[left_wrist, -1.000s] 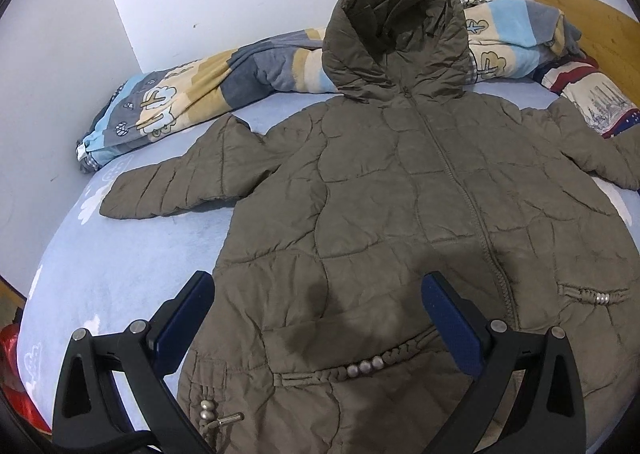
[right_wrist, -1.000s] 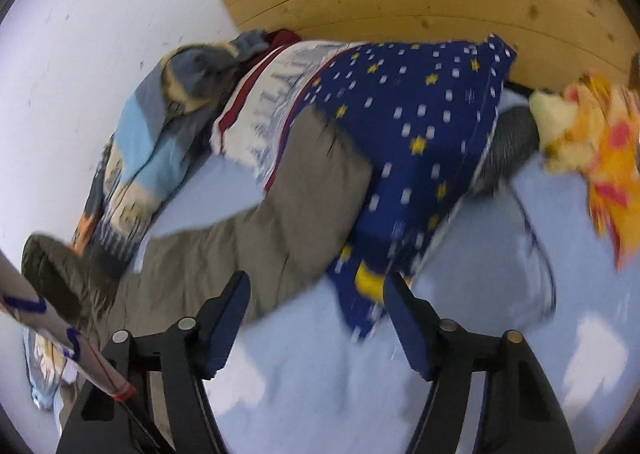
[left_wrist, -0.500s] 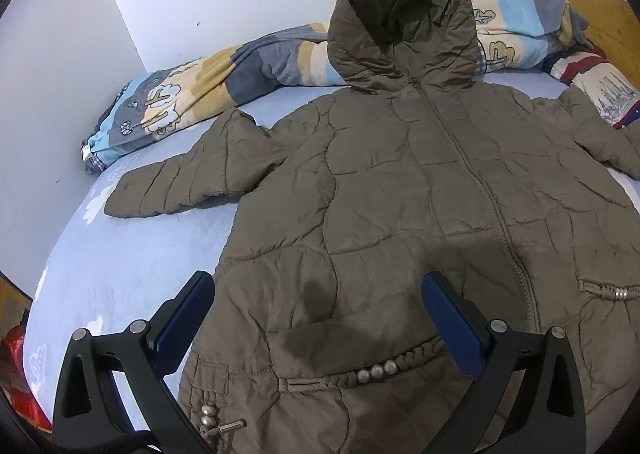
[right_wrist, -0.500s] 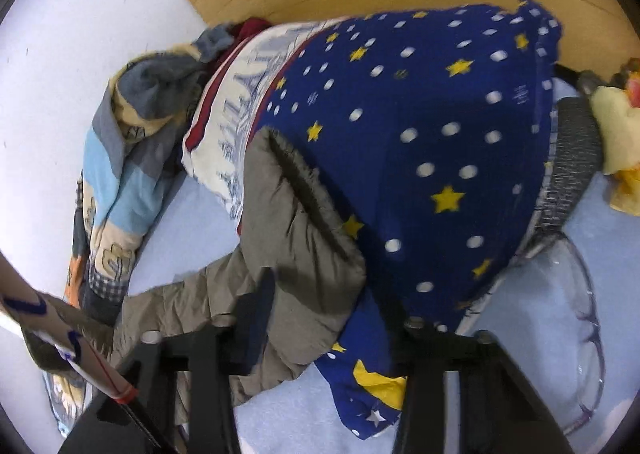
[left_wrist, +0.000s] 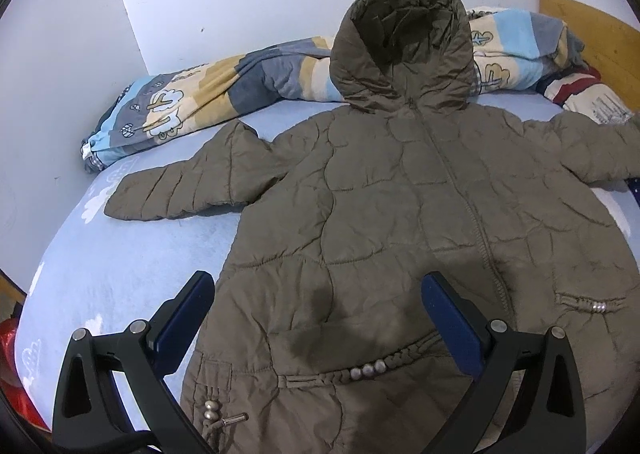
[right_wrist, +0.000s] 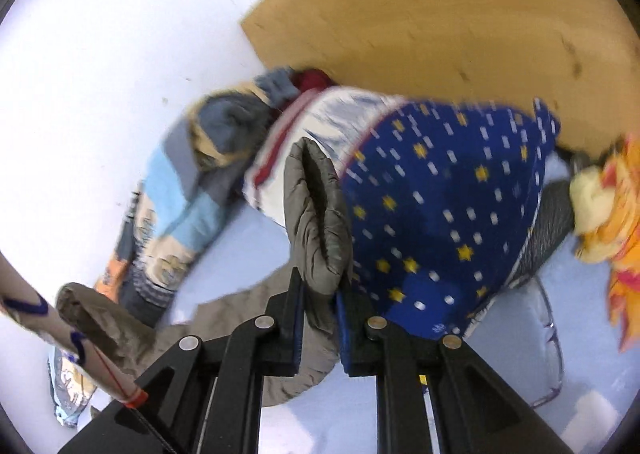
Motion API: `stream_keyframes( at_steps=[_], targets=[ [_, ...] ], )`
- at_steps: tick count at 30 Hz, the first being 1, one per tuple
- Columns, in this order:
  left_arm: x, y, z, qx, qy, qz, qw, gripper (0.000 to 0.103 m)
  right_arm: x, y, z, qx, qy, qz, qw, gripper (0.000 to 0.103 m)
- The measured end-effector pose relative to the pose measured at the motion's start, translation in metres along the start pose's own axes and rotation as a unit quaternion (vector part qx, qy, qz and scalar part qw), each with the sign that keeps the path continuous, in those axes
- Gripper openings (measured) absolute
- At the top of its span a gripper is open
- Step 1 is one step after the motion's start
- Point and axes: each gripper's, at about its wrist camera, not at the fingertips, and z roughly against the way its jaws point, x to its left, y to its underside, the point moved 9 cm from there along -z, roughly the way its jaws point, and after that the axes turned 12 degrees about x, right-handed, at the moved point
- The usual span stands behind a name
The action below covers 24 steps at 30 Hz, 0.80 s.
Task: Fold large clothes
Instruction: 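Grasp the jacket sleeve cuff with the right gripper and lift it, then fold the held sleeve across the jacket front with the right gripper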
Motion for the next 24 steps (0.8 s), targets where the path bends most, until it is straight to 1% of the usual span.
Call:
stream_keyframes(
  at_steps=[4,7,9,13,16,19,22,24],
  targets=[
    [0.001,-0.001,0.008,-0.005,0.01,0.005,0.9999,0.103,0.055,-0.008,0.041,-0.022,-0.027,0.028,0.999,0.015],
    [0.003,-0.003,0.015,-0.01,0.016,0.008,0.9998,0.103,0.11,-0.003,0.072,-0.032,-0.053,0.062,0.996,0.015],
    [0.007,-0.004,0.02,-0.017,0.016,0.011,0.9997,0.103,0.15,0.007,0.09,-0.033,-0.077,0.085,0.993,0.015],
    [0.016,-0.003,0.026,-0.024,0.016,0.018,0.9994,0.103,0.224,0.037,0.103,-0.022,-0.113,0.127,0.985,0.015],
    [0.023,-0.003,0.028,-0.022,0.022,0.027,0.9992,0.103,0.278,0.071,0.098,-0.002,-0.133,0.162,0.978,0.015],
    [0.029,-0.002,0.029,-0.022,0.024,0.031,0.999,0.103,0.318,0.102,0.085,0.017,-0.142,0.194,0.971,0.015],
    [0.032,-0.001,0.026,-0.018,0.024,0.035,0.9989,0.103,0.355,0.141,0.061,0.045,-0.153,0.219,0.962,0.015],
    [0.034,0.0,0.023,-0.012,0.026,0.039,0.9988,0.103,0.37,0.162,0.046,0.062,-0.16,0.229,0.958,0.015]
  ],
)
